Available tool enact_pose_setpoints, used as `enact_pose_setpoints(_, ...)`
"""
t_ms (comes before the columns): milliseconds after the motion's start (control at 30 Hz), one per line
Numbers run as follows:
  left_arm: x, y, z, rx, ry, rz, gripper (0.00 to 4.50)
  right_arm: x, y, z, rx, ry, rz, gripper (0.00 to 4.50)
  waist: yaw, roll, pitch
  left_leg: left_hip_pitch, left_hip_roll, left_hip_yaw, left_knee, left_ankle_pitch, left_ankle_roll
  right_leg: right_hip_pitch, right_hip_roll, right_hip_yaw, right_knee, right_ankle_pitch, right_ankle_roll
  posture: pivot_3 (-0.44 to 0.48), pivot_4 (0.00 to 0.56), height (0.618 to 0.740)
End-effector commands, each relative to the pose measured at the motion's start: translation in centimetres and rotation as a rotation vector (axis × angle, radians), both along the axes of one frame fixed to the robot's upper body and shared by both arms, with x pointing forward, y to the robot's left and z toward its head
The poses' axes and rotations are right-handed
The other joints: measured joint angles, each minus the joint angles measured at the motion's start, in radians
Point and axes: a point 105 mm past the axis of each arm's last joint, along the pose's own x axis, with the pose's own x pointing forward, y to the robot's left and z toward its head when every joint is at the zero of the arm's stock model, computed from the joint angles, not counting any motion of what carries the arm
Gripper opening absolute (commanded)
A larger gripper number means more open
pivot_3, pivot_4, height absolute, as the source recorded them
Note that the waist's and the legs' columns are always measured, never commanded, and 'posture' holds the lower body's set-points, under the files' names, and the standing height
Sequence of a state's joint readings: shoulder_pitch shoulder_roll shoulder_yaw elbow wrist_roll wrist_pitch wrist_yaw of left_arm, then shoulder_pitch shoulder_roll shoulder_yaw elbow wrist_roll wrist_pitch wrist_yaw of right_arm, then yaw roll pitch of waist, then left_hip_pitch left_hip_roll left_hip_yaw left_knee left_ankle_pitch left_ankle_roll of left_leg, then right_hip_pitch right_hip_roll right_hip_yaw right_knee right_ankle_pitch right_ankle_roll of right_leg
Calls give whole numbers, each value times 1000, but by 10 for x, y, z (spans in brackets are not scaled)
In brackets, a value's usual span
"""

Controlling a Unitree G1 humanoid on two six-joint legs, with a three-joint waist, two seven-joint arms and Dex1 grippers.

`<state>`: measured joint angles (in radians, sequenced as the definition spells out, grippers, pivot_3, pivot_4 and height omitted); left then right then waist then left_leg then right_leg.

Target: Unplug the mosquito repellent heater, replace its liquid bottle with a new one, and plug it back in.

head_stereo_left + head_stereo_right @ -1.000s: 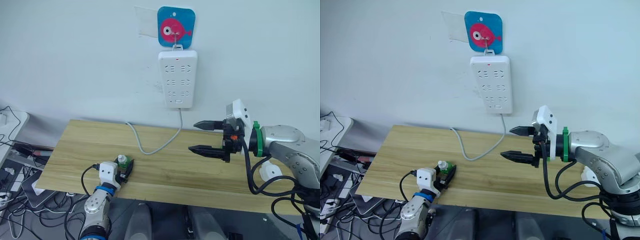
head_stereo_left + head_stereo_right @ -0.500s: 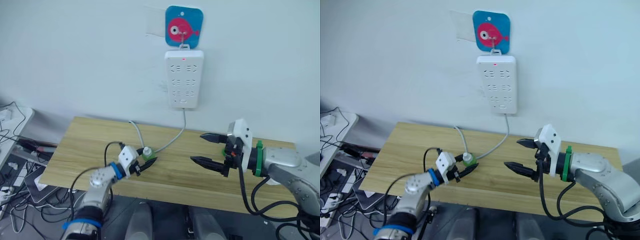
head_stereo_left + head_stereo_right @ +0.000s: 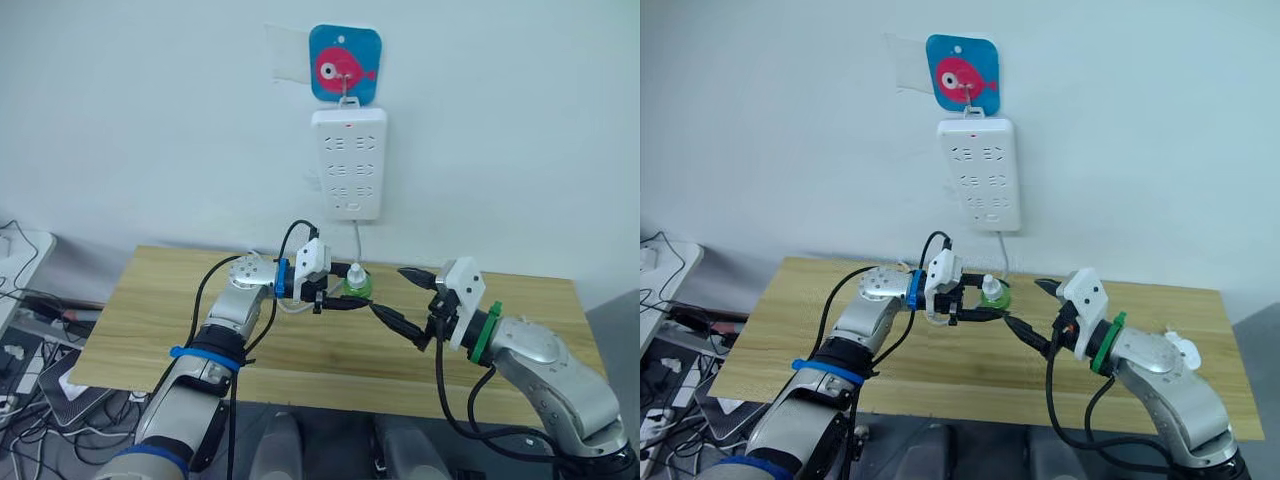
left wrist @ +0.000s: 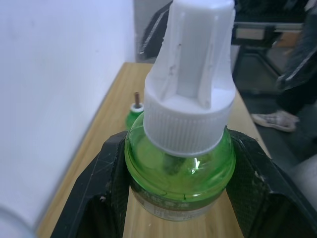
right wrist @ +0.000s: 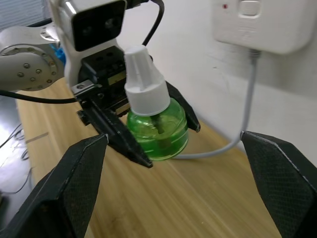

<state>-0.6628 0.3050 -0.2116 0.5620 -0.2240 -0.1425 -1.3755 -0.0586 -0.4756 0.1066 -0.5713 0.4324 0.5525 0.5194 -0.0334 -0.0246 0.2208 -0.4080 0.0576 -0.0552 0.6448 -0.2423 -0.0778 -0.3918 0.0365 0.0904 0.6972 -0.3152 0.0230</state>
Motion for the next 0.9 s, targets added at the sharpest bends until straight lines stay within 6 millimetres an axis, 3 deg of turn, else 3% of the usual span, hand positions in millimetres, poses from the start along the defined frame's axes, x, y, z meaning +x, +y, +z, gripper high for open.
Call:
enact_pose_setpoints(33,-4,-10,7,-12,-29,-59,2271,4,3,6,33,-59,-24,4500,-10,0,-9,0,0,0,0,0,0,0,0,0,0,0,0,-47,99,740)
enact_pose_setpoints(600,-1,-16,12,-19,-32,-66,2271,2,34,27,56,-84,83,4500,-23,0,-16,2,0,0,1,1,0,2,0,2,2,1,1,-21,119,740)
enact_pose_setpoints(733,-1,-16,13,-25,-33,-59,2271,7,34,28,46,-82,89,3570,-23,0,-16,3,0,0,2,0,1,2,0,1,4,1,1,-13,122,740)
enact_pose_setpoints(900,2,-16,16,-43,-35,-39,2271,8,33,27,47,-75,93,3570,-22,0,-16,3,0,0,2,0,1,2,0,2,5,1,1,-9,124,740)
